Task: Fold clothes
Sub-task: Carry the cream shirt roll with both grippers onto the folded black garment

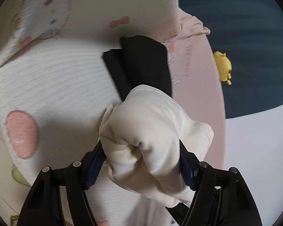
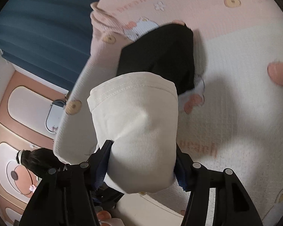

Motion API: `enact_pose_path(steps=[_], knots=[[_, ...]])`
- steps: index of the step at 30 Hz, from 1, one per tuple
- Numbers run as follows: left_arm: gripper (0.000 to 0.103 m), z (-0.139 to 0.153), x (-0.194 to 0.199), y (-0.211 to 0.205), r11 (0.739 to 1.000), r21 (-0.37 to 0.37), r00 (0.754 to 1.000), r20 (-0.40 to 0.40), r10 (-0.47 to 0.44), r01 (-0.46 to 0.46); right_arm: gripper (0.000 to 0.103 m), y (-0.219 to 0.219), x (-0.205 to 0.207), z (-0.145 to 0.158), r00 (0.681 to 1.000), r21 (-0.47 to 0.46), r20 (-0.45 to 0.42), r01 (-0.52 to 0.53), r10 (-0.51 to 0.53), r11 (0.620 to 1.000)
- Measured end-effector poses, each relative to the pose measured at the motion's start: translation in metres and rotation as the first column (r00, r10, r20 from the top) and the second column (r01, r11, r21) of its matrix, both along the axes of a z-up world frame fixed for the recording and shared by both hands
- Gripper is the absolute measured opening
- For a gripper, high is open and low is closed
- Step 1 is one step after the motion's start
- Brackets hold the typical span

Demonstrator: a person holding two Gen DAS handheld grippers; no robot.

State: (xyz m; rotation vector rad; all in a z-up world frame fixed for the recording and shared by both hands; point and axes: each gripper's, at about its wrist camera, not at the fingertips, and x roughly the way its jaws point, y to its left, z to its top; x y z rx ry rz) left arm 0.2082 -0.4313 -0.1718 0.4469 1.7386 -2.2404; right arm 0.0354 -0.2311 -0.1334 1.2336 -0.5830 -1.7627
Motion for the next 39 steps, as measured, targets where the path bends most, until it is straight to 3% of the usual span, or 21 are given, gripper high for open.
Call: enact_pose_path(steps=[2,10,21,30,33,36,39], knots=[[0.069,0.012,-0.011,-0.005,1.0,0.012,1.0,-0.03,-0.007,0.007,0.06,0.0,-0.005,0.016,0.999,-0.012,-0.035,0.01,-0.011,1.0],[0.069,0.087,-0.058,-0.04,0.99,-0.137,0.995,-0.099,-0.034,0.021,0.06,-0.027,-0.041,0.07,0.993,-0.122,-0.11,0.022,-0.035,0.992],[0.069,0.126,-0.129,-0.099,0.977,-0.209,0.993,-0.107,-0.053,0.03,0.06,-0.089,-0.105,0.091,0.993,-0.169,-0.114,0.019,-0.039,0.985],[0.069,0.108,-0.177,-0.132,0.976,-0.216,0.995,-0.079,-0.055,0.037,0.06,-0.113,-0.157,0.069,0.997,-0.164,-0.065,0.032,-0.043,0.986],[0.069,0.076,-0.188,-0.143,0.985,-0.157,0.997,-0.04,-0.073,0.066,0.06,-0.121,-0.167,0.044,0.999,-0.111,-0.029,0.042,-0.045,0.993],[0.069,0.026,-0.199,-0.153,0.992,-0.06,0.994,0.036,-0.106,0.108,0.06,-0.13,-0.175,0.009,0.998,0.04,0.017,0.064,-0.065,0.997],[0.072,0.018,-0.194,-0.151,0.99,-0.098,0.995,0.018,-0.101,0.102,0.061,-0.129,-0.179,-0.01,0.996,0.019,0.073,0.048,-0.049,0.999]])
